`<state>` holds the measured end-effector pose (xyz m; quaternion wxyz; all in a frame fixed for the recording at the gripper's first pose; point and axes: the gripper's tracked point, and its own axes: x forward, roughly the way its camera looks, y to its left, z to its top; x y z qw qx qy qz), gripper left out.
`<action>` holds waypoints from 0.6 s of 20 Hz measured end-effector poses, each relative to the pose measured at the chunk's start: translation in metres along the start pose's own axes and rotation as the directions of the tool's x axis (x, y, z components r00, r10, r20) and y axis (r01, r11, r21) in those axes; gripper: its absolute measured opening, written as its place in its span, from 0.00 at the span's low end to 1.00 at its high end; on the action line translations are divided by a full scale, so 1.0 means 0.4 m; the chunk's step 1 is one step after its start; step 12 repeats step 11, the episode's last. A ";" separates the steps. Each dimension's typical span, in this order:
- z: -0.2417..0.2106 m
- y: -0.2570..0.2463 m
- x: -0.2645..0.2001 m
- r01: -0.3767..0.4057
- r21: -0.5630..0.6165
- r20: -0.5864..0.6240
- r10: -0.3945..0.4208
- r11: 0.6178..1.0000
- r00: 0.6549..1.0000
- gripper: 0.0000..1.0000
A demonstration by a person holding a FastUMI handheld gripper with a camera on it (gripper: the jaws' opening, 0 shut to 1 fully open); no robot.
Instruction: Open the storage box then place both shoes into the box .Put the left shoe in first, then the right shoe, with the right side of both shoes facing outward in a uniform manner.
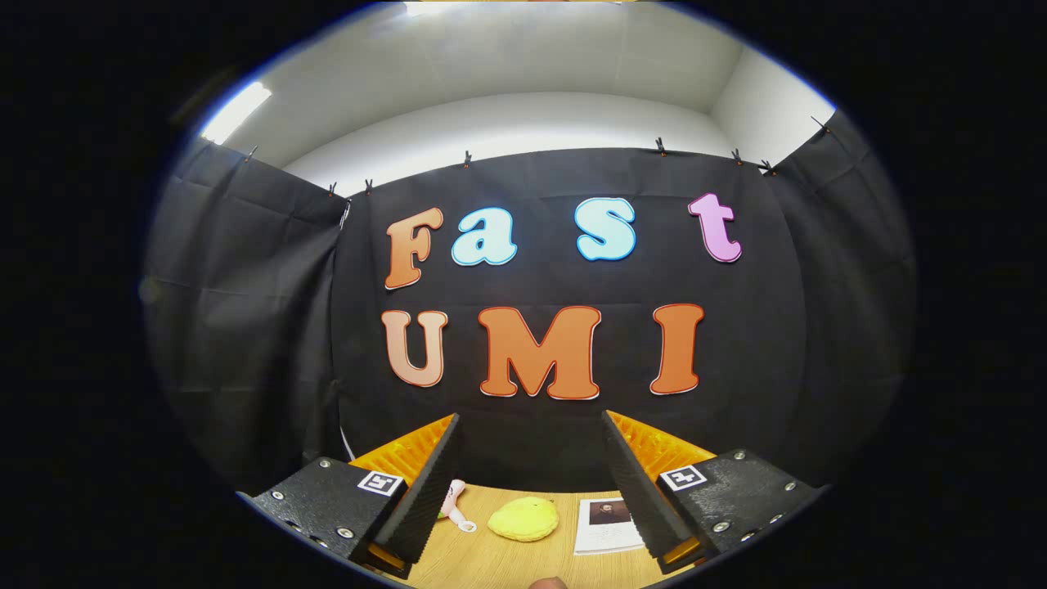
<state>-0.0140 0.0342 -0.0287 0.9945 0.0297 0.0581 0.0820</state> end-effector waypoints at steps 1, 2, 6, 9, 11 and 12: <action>-0.001 0.000 0.000 0.005 0.001 0.001 -0.005 1.000 1.000 0.98; -0.004 0.000 -0.001 0.009 0.002 -0.003 -0.009 1.000 1.000 0.98; -0.005 -0.002 -0.004 0.020 -0.003 0.000 -0.020 1.000 1.000 0.98; -0.003 -0.004 -0.010 0.029 -0.010 0.002 -0.029 1.000 1.000 0.98; 0.002 -0.006 -0.010 0.040 -0.015 0.014 -0.040 0.999 0.999 0.98; 0.002 -0.006 -0.010 0.040 -0.015 0.014 -0.040 0.999 0.999 0.98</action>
